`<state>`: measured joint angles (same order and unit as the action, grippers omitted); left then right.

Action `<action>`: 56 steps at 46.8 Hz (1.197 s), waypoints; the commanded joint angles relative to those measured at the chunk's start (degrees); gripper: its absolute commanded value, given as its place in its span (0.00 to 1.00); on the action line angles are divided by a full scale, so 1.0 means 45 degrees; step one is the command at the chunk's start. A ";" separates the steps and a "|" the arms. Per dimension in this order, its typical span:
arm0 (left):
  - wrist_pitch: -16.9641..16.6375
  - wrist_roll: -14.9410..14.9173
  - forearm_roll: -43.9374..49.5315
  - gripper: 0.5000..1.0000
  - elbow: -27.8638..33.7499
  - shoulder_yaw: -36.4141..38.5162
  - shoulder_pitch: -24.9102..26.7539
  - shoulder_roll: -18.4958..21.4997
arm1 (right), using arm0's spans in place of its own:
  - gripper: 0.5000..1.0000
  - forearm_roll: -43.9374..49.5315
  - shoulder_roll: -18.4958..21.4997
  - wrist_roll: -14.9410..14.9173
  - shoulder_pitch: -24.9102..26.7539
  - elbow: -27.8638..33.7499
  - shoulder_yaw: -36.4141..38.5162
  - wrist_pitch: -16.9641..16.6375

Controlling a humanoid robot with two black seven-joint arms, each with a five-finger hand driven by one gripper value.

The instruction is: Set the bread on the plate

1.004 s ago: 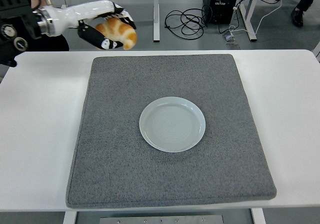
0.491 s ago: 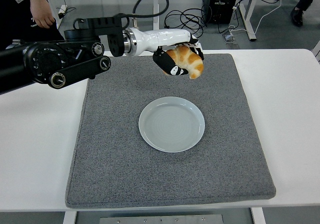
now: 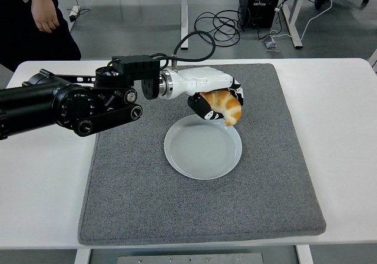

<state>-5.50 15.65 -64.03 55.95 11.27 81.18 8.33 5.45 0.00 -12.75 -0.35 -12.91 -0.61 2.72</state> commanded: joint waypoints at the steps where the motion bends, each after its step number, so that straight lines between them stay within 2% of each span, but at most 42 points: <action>1: -0.0397 0.0232 -0.0107 0.00 0.0027 -0.0005 -0.0461 0.0023 | 1.00 0.0000 0.0000 0.0002 -0.0001 -0.0002 -0.0001 0.0000; 22: -0.1472 0.0838 -0.0361 0.00 0.0106 0.0209 -0.2063 0.0335 | 1.00 0.0000 0.0000 0.0002 -0.0001 -0.0022 0.0018 0.0000; 52: -0.1531 0.0975 -0.0107 0.00 0.0008 0.0092 -0.2962 0.0706 | 1.00 0.0000 0.0000 0.0002 -0.0001 -0.0022 0.0018 0.0000; 53: -0.1531 0.0955 -0.0107 0.02 0.0008 0.0092 -0.2982 0.0707 | 1.00 0.0000 0.0000 0.0002 -0.0020 -0.0041 0.0018 0.0000; 56: -0.1531 0.0955 -0.0088 0.19 0.0008 0.0073 -0.3021 0.0726 | 1.00 0.0000 0.0000 0.0002 -0.0020 -0.0022 0.0018 0.0000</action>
<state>-12.41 20.03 -64.51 55.97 11.66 67.73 11.54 5.45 0.00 -12.74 -0.42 -13.04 -0.54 2.73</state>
